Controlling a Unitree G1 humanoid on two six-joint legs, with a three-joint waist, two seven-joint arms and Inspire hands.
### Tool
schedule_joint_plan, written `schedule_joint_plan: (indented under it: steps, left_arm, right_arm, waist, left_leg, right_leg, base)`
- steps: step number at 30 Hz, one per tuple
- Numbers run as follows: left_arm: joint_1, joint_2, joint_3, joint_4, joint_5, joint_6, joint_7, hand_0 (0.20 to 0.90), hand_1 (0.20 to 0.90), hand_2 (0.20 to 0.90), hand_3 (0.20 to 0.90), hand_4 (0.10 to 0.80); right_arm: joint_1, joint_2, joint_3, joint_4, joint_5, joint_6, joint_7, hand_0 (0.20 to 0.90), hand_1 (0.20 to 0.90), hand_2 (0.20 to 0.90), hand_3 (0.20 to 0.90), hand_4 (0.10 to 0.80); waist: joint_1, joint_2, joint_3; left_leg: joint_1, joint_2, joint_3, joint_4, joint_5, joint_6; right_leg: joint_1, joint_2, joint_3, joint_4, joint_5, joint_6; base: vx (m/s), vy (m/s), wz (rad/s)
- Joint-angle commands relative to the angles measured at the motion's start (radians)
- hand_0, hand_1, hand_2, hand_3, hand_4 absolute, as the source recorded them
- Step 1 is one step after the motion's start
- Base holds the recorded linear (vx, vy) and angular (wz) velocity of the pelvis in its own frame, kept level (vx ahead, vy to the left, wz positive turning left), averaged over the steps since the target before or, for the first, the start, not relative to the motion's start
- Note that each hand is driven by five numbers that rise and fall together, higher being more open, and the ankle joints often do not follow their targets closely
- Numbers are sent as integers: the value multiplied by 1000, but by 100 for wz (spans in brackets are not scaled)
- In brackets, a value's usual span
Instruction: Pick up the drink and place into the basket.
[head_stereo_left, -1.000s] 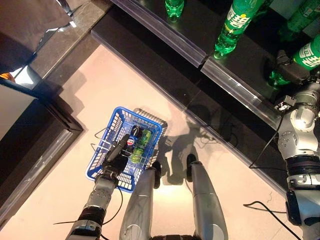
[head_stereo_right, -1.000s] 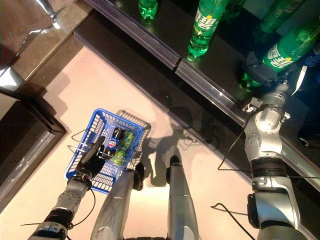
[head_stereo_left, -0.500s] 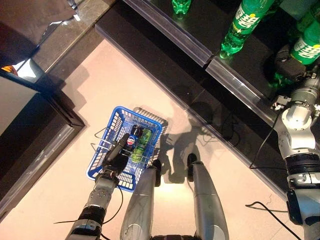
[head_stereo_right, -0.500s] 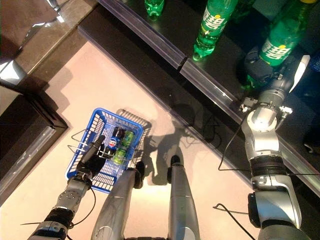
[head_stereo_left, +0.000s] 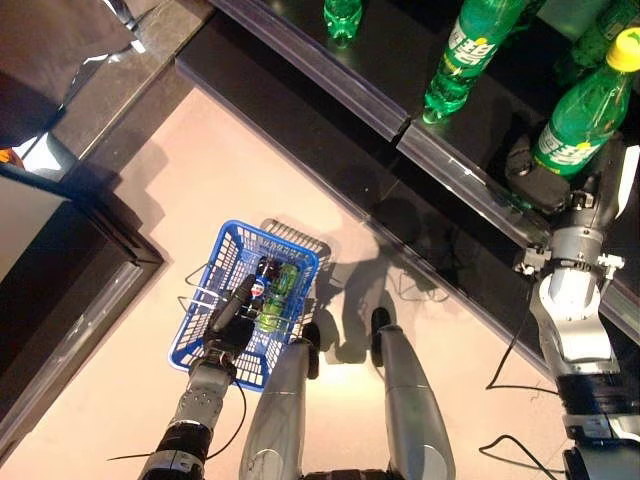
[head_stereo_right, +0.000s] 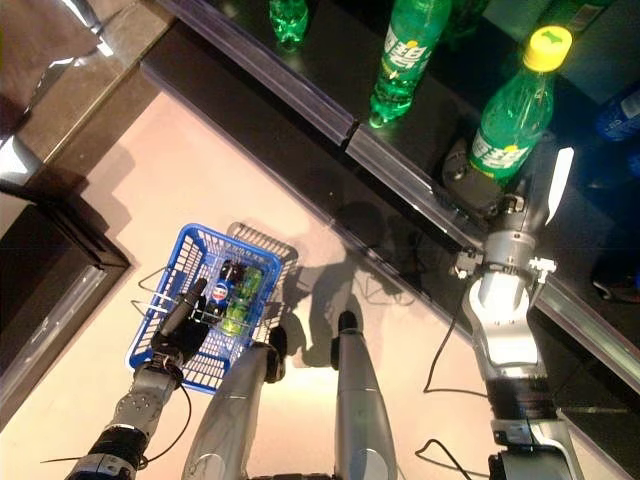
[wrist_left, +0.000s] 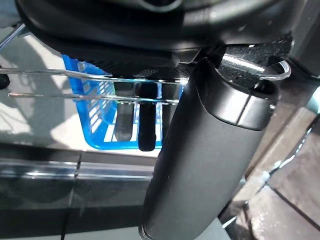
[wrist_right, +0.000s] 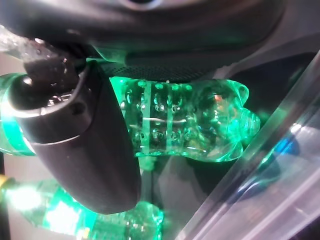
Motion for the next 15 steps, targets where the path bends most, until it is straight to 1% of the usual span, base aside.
schedule_joint_plan:
  steps: [1,3,7,10,13,15]
  left_arm:
    - [67,27,82,-263,-1,-71,-158,300,300,300,200,100]
    - [79,25,85,-264,1,-80,-162,300,300,300,200,100]
    - [93,18,104,-259,6,-85,-169,300,300,300,200,100]
    - [107,8,109,-266,21,-87,-161,300,300,300,200,100]
    - [126,2,109,-270,25,-88,-159,300,300,300,200,100]
    - [144,-12,108,-278,36,-92,-154,300,300,300,200,100]
  right_arm:
    - [-34,-40,-141,-258,-71,-191,9,300,300,300,200,100]
    - [-5,-41,-153,-297,-44,-199,30,300,300,300,200,100]
    - [49,-25,-160,-370,-14,-200,100,300,300,300,200,100]
    - [116,6,-146,-404,42,-196,187,300,300,300,200,100]
    - [202,34,-97,-415,79,-185,270,300,300,300,200,100]
    - [264,50,-40,-397,112,-167,326,300,300,300,200,100]
  waist:
    - [-12,-8,-57]
    - [-15,-11,-64]
    - [-18,-23,-87]
    - [-17,-30,-110]
    - [-13,-41,-137]
    - [-3,-53,-170]
  left_leg:
    - [77,-71,13,-103,27,84]
    - [102,-70,17,-116,21,85]
    - [143,-70,21,-146,32,83]
    - [177,-71,20,-169,40,79]
    - [231,-72,10,-216,55,73]
    - [285,-72,0,-272,74,68]
  right_leg:
    - [96,92,-4,-185,109,-28]
    - [118,90,-1,-207,110,-22]
    - [158,82,7,-257,134,-12]
    - [189,76,10,-285,146,-3]
    - [239,65,9,-332,159,10]
    - [292,54,0,-383,172,21]
  base:
    - [-12,39,-11]
    - [-5,46,-8]
    - [-11,45,-5]
    - [7,29,-7]
    - [21,10,-2]
    - [62,6,1]
